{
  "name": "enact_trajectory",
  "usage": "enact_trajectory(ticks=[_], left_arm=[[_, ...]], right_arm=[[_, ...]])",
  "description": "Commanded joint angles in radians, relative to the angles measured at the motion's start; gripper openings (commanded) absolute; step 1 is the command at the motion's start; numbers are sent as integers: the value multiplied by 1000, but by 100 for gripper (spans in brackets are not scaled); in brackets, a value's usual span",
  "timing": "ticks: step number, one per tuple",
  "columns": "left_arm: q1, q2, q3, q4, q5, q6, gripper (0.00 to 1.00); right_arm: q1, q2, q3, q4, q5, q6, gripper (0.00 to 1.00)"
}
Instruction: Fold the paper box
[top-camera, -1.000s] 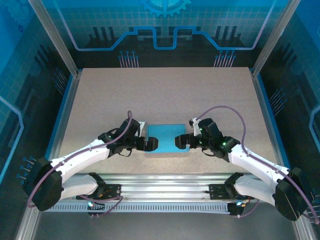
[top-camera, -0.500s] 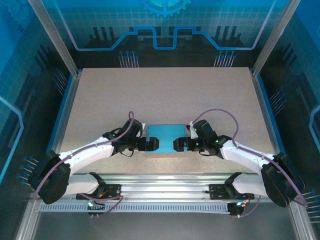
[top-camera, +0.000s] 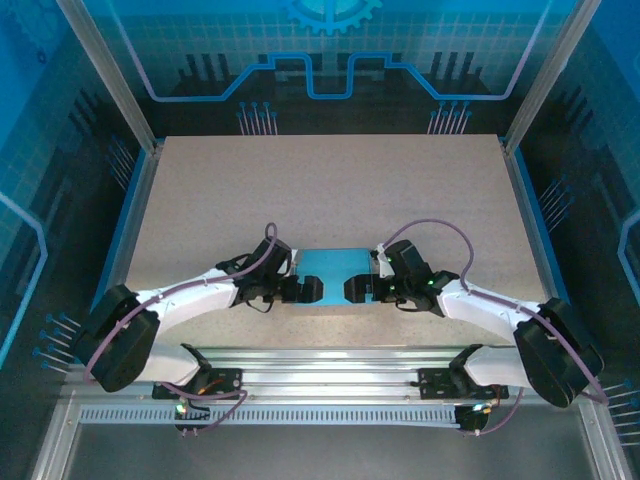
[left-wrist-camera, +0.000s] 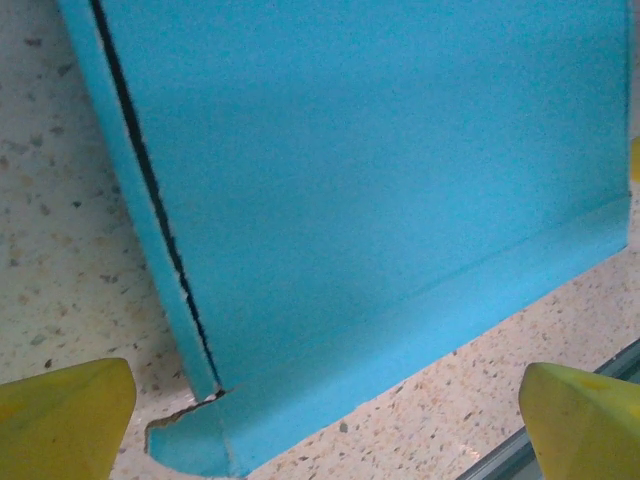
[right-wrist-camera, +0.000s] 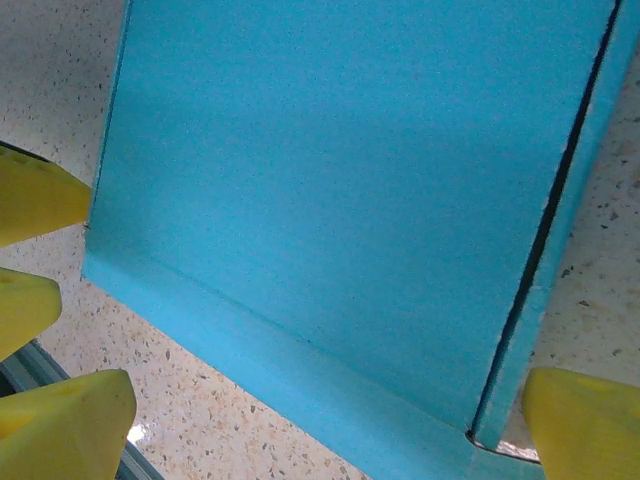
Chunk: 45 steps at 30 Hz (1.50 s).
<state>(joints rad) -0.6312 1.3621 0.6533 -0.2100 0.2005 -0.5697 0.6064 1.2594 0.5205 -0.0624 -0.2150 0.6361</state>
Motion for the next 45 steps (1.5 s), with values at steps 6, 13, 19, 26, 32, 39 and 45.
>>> enact_trajectory(ticks=[6, 13, 19, 26, 32, 39, 45], left_arm=[[5, 38, 51, 32, -1, 45, 99], [6, 70, 69, 38, -27, 56, 99], [13, 86, 73, 43, -38, 57, 99], [23, 85, 72, 56, -33, 57, 99], [24, 100, 80, 61, -17, 57, 100], [28, 106, 78, 70, -15, 57, 99], [34, 103, 70, 89, 0, 55, 99]], right_arm=[[-14, 30, -2, 34, -1, -7, 100], [-22, 41, 8, 46, 13, -31, 100], [-33, 54, 24, 48, 11, -48, 100], [-37, 69, 32, 58, 12, -53, 100], [-38, 67, 36, 61, 14, -58, 100], [-39, 74, 41, 70, 6, -65, 100], [-39, 80, 34, 85, -7, -65, 99]])
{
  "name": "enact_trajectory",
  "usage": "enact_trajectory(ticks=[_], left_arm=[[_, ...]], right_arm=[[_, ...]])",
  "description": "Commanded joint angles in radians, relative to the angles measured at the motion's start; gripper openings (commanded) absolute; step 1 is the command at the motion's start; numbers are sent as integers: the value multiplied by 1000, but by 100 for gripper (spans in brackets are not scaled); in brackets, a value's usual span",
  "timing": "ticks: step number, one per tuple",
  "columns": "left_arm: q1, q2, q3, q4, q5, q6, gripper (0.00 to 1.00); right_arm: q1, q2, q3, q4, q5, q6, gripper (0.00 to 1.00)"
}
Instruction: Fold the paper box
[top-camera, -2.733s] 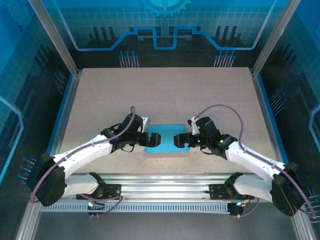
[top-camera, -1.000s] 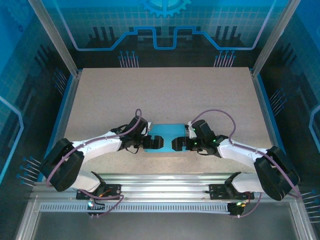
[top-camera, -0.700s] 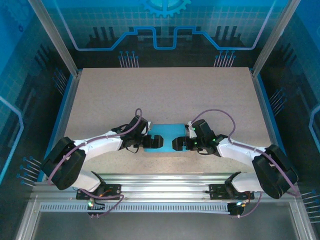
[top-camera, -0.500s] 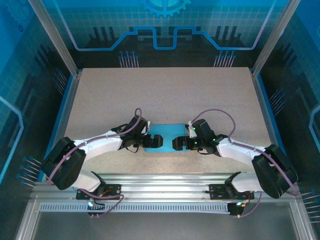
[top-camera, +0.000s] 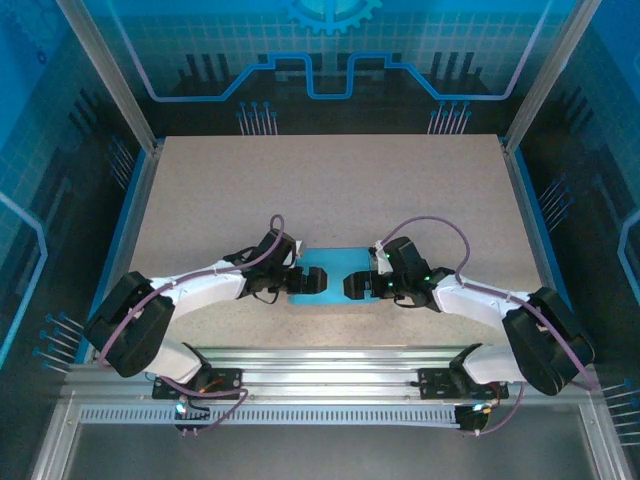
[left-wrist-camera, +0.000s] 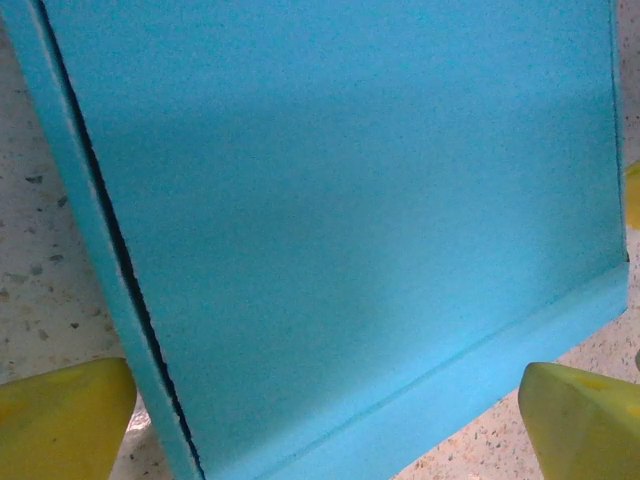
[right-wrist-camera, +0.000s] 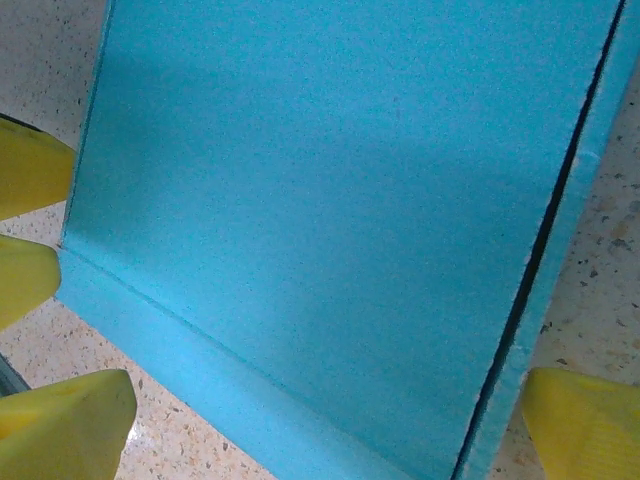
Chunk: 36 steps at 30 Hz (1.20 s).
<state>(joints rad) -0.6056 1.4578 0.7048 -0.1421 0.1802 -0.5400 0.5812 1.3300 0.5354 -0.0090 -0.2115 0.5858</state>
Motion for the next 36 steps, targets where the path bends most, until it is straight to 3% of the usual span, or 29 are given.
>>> enact_trajectory(ticks=[1, 12, 23, 36], left_arm=[[9, 7, 17, 25, 25, 25, 99], [10, -52, 5, 26, 75, 19, 99], [11, -169, 16, -40, 117, -17, 99], [11, -224, 86, -159, 156, -106, 99]], right_arm=[[-14, 8, 17, 34, -12, -14, 99], [-14, -45, 9, 13, -20, -20, 98], [-20, -205, 47, -151, -8, 0, 99], [-24, -277, 131, -293, -39, 45, 100]])
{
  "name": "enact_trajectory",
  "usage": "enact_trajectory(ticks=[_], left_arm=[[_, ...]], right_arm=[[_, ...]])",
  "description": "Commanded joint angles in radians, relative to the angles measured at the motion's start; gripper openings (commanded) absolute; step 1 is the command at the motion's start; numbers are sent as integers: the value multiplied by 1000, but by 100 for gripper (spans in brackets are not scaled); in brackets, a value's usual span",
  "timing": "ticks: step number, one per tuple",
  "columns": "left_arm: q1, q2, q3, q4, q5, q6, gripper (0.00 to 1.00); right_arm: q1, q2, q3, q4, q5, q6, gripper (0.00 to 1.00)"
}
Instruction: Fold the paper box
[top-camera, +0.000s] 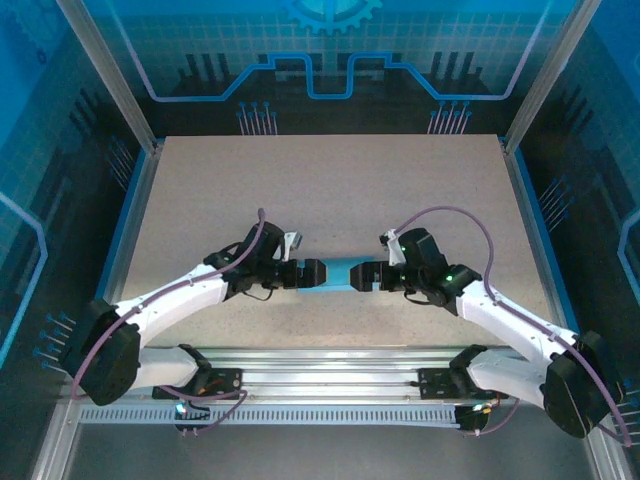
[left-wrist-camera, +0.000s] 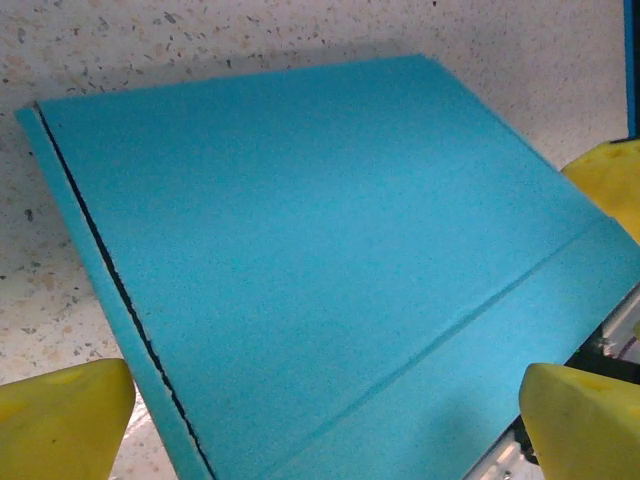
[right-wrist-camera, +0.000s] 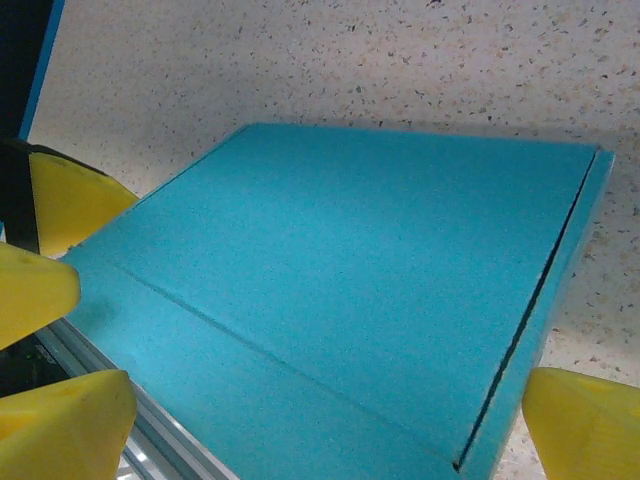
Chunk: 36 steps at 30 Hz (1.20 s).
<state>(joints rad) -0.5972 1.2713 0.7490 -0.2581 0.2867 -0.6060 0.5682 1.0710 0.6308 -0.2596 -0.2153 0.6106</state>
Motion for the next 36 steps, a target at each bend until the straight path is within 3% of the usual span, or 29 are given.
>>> enact_trajectory(ticks=[1, 12, 36], left_arm=[[3, -43, 50, -54, 50, -49, 99], [16, -63, 98, -133, 72, -119, 99], [49, 67, 175, -129, 110, -103, 99]], right_arm=[[-12, -20, 42, -51, -39, 24, 100], [-17, -60, 85, -147, -26, 60, 100], [-18, 15, 115, -158, 13, 84, 100]])
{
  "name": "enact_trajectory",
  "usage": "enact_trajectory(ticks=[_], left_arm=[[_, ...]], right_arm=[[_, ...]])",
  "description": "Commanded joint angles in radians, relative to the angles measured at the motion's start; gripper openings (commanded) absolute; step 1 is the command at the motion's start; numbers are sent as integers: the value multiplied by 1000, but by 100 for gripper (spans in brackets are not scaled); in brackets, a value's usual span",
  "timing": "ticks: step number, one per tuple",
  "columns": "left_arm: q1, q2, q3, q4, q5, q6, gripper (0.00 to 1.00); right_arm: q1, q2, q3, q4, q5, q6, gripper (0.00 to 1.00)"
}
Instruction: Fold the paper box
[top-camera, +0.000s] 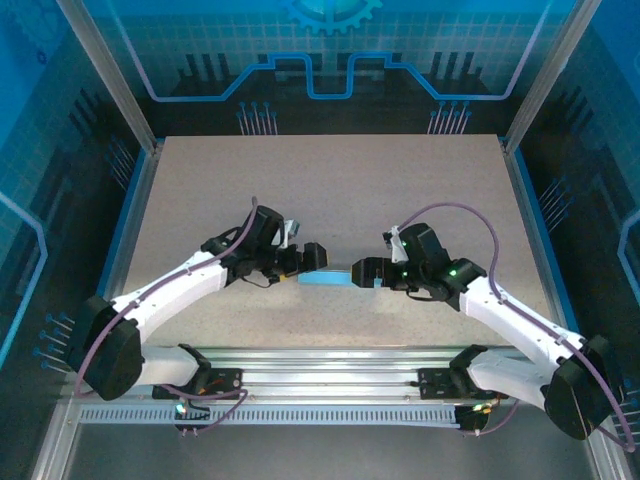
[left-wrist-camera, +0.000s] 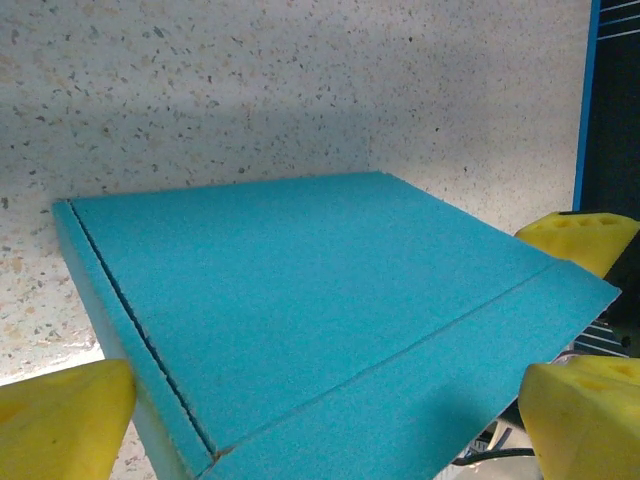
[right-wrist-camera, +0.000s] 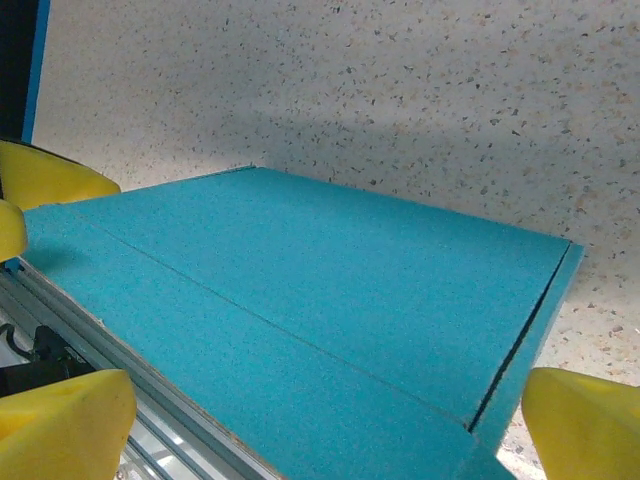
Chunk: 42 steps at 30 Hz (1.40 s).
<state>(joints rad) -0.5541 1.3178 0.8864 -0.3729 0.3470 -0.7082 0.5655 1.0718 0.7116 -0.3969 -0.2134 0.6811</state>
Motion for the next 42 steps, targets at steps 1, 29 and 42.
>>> enact_trajectory(ticks=[1, 29, 42], left_arm=[[7, 28, 46, -19, 53, 2, 99], [35, 92, 145, -81, 52, 93, 99], [54, 30, 151, -117, 24, 209, 99]], right_arm=[[-15, 21, 42, -26, 19, 14, 100], [-58, 97, 117, -71, 13, 6, 89], [-76, 98, 112, -58, 0, -35, 94]])
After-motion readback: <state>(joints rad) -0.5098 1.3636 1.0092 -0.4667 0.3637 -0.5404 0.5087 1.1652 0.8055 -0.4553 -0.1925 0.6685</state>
